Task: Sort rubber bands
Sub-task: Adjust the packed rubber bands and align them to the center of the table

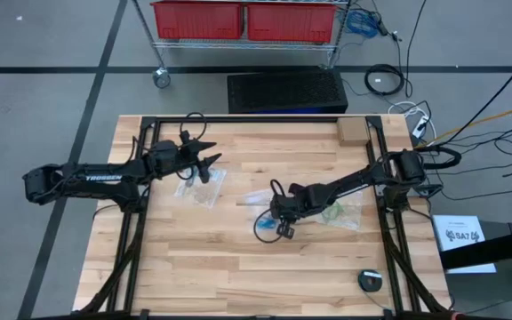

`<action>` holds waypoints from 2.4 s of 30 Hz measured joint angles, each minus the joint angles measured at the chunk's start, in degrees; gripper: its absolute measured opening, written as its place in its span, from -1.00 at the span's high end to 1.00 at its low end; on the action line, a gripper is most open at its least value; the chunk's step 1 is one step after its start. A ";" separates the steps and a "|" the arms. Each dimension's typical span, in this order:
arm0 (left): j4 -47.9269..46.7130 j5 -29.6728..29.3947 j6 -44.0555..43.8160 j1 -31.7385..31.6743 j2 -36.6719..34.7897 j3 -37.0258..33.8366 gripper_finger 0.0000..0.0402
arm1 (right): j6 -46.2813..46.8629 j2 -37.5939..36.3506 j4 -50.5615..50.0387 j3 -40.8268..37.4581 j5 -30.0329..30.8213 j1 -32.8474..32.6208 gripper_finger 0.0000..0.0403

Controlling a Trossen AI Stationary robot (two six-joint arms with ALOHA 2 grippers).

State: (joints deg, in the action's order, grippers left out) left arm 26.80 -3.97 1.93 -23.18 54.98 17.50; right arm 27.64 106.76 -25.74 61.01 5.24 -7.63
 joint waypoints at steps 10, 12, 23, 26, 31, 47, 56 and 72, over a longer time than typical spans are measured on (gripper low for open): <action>-2.12 -0.55 0.00 0.00 0.00 -0.02 -0.06 | 4.27 -11.75 -10.73 -0.19 9.94 -0.88 1.00; -3.12 -1.05 -0.01 -0.02 0.00 -0.02 -0.06 | 9.10 -13.36 -18.28 -0.22 12.05 -0.88 1.00; -3.84 -1.08 -0.07 0.00 0.00 -0.02 -0.06 | -0.74 -12.35 12.17 -8.31 8.66 1.39 1.00; -3.82 -1.09 -0.09 0.00 0.00 -0.02 -0.06 | -4.99 -9.35 16.78 -8.50 7.93 3.74 1.00; -3.81 -1.09 -0.09 0.00 0.00 -0.02 -0.06 | -7.56 -2.92 21.75 -8.52 3.91 6.88 1.00; -3.82 -1.09 -0.15 -0.02 0.00 -0.02 -0.06 | -0.51 -5.66 12.86 -8.30 10.95 5.32 1.00; -5.22 -1.09 -0.15 0.00 0.00 -0.02 -0.06 | 15.32 -15.48 -10.06 -8.15 19.04 1.49 1.00; -9.90 -1.36 -1.57 0.00 0.02 -0.02 -0.06 | 34.06 -17.09 -12.06 -21.47 17.82 1.28 1.00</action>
State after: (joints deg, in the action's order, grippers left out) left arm 16.90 -5.32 0.36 -23.18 55.00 17.47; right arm 61.70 89.67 -37.80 39.54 23.07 -6.35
